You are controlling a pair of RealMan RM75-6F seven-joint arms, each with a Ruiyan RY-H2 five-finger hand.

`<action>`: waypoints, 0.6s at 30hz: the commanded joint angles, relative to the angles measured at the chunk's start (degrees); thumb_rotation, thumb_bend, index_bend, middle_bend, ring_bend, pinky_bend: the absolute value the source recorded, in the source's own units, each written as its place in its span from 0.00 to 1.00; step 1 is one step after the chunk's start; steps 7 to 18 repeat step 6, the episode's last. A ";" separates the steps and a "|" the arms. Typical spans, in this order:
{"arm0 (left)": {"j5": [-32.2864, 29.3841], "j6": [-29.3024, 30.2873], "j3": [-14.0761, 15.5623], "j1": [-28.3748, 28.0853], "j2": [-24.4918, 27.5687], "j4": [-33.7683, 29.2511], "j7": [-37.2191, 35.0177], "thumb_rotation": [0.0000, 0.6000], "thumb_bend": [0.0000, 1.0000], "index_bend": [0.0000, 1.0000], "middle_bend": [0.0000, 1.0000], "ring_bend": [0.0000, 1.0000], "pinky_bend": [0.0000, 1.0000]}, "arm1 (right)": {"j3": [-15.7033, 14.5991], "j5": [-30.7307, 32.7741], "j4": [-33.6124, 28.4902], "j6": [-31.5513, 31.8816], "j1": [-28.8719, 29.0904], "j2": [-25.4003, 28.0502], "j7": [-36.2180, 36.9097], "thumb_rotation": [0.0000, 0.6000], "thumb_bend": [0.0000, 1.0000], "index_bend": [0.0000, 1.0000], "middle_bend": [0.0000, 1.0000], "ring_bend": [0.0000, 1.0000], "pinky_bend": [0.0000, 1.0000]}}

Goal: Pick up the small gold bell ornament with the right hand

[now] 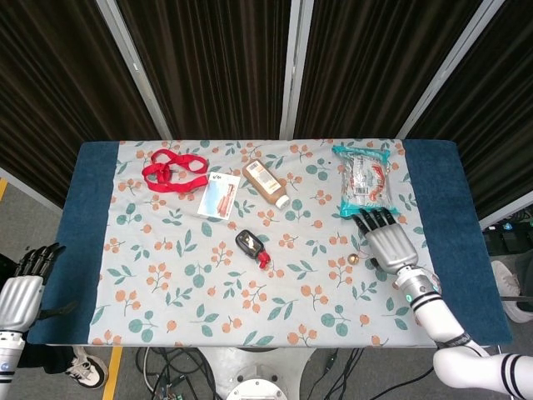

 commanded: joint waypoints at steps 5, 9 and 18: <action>0.73 0.63 -0.47 -0.52 1.00 -2.37 2.77 1.00 0.00 0.09 0.03 0.00 0.04 | -6.81 -20.44 3.74 27.67 -20.28 3.31 13.47 1.00 0.08 0.00 0.00 0.00 0.00; 0.80 0.68 -0.51 -0.59 1.12 -2.64 3.27 1.00 0.00 0.09 0.03 0.00 0.04 | -7.37 -21.35 5.35 29.97 -22.43 2.66 15.17 1.00 0.07 0.00 0.00 0.00 0.00; 0.80 0.68 -0.51 -0.59 1.12 -2.64 3.27 1.00 0.00 0.09 0.03 0.00 0.04 | -7.37 -21.35 5.35 29.97 -22.43 2.66 15.17 1.00 0.07 0.00 0.00 0.00 0.00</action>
